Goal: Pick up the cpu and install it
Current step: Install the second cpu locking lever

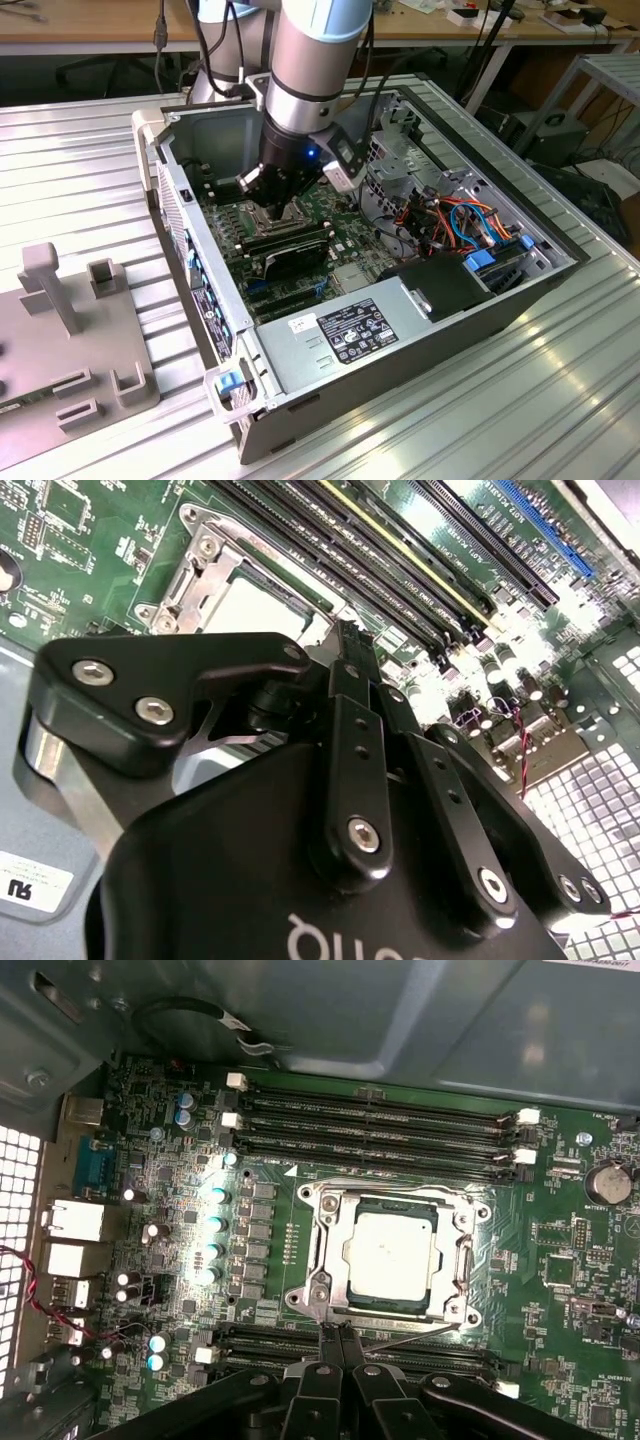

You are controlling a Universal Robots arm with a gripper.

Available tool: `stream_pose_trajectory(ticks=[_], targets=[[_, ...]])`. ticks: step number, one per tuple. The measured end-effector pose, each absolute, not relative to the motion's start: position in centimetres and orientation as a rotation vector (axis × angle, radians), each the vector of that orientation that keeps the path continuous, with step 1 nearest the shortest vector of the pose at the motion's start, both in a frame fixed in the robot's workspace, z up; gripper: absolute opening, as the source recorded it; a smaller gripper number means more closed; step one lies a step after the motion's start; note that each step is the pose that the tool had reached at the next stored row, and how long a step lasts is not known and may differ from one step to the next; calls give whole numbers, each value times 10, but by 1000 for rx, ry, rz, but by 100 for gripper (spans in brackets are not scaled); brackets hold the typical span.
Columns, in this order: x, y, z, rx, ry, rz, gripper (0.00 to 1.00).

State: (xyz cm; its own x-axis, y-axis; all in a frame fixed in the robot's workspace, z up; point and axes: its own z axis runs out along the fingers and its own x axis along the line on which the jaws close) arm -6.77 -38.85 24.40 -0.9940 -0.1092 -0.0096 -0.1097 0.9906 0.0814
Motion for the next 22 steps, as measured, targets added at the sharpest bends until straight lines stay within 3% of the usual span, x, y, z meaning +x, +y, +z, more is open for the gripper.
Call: stream_pose_trajectory(ticks=[22], targets=[[-80,-388,221,-172,3127,128,11]])
